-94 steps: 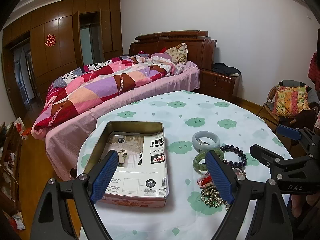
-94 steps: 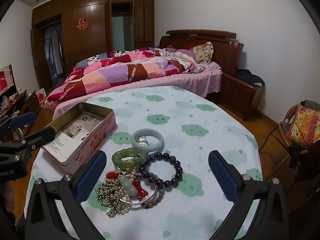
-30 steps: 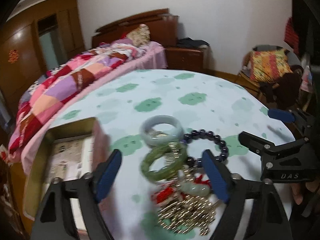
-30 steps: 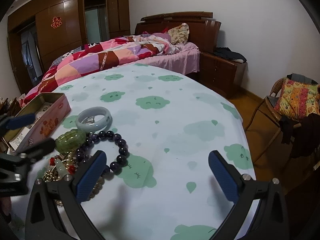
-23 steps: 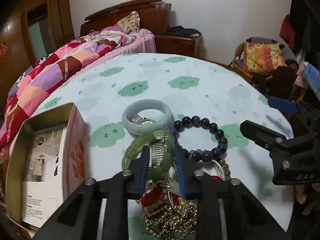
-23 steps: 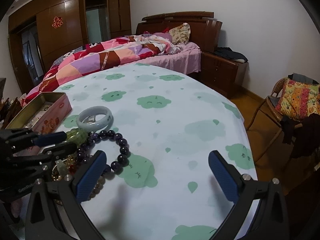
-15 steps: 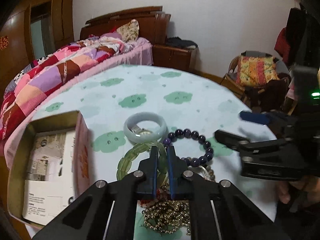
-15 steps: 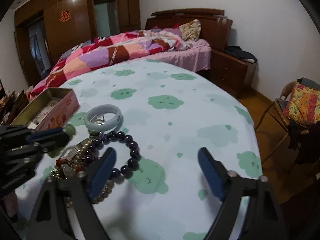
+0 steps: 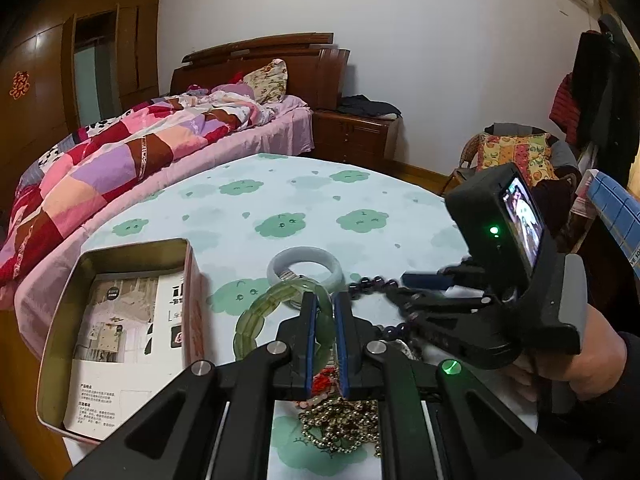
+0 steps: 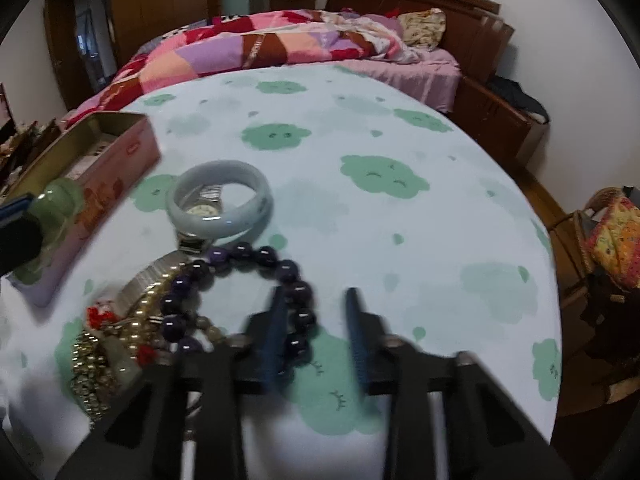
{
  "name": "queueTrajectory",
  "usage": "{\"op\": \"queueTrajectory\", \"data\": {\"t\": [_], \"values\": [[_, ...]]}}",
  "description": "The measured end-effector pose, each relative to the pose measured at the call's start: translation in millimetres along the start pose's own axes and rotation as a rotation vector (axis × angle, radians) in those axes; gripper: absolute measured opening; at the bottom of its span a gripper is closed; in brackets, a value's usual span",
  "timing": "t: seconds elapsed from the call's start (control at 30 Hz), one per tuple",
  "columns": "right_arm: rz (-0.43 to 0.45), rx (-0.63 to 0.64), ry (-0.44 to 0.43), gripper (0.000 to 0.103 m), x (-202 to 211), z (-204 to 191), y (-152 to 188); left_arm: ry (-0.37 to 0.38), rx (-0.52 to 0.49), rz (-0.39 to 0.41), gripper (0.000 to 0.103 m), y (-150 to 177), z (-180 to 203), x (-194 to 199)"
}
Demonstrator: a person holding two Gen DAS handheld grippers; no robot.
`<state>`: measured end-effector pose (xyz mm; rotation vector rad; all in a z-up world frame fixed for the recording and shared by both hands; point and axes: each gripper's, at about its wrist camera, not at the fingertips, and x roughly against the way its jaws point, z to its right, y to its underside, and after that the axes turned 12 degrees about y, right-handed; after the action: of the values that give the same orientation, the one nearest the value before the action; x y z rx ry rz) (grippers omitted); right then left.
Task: Organize jewelry
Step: 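Grasp the green jade bracelet with the left tool while the right tool grasps the purple bead bracelet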
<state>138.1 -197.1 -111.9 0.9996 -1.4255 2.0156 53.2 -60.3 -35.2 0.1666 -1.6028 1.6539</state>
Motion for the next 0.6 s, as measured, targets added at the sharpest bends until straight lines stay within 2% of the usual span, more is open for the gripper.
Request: {"op": "queueTrajectory", "data": {"t": [0.27,0.6], "values": [[0.097,-0.056,-0.007,0.015,37,9,4,-0.029,0.020,0.043,0.008,-5,-10,22],[0.222,-0.052,-0.024,0.015,77,2,-15,-0.067,0.004,0.074,0.008,-11,-24,48]]}}
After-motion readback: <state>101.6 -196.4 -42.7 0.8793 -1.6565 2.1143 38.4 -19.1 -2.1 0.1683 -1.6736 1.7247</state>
